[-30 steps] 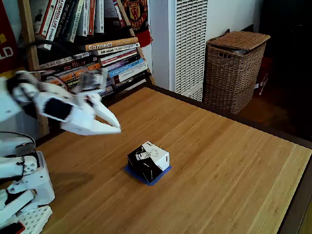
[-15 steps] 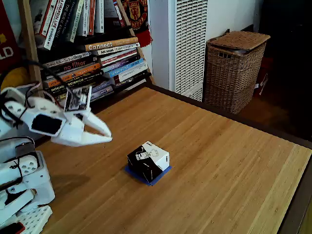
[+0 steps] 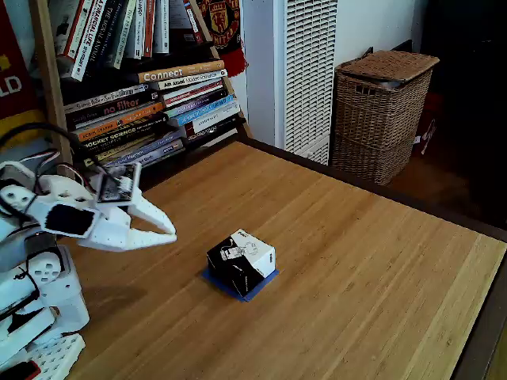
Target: Push the box on top of the target
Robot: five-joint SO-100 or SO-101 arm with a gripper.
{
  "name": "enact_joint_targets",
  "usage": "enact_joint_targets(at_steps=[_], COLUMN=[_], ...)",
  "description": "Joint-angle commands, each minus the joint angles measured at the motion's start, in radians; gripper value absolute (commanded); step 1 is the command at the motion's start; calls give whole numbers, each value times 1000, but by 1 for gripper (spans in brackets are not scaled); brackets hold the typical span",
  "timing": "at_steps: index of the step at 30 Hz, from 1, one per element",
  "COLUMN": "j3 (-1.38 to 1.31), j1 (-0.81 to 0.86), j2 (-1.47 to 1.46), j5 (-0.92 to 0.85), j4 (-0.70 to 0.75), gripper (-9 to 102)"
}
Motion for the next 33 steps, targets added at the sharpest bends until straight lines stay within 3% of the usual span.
enact_joint_targets(at_steps=[1, 15, 24, 33], j3=[8, 202, 206, 206], j1=[-2, -20, -40, -48], j2=[20, 20, 20, 20], j5=[5, -5, -38, -49], j4=[-2, -138, -84, 57], gripper=[0, 0, 0, 0])
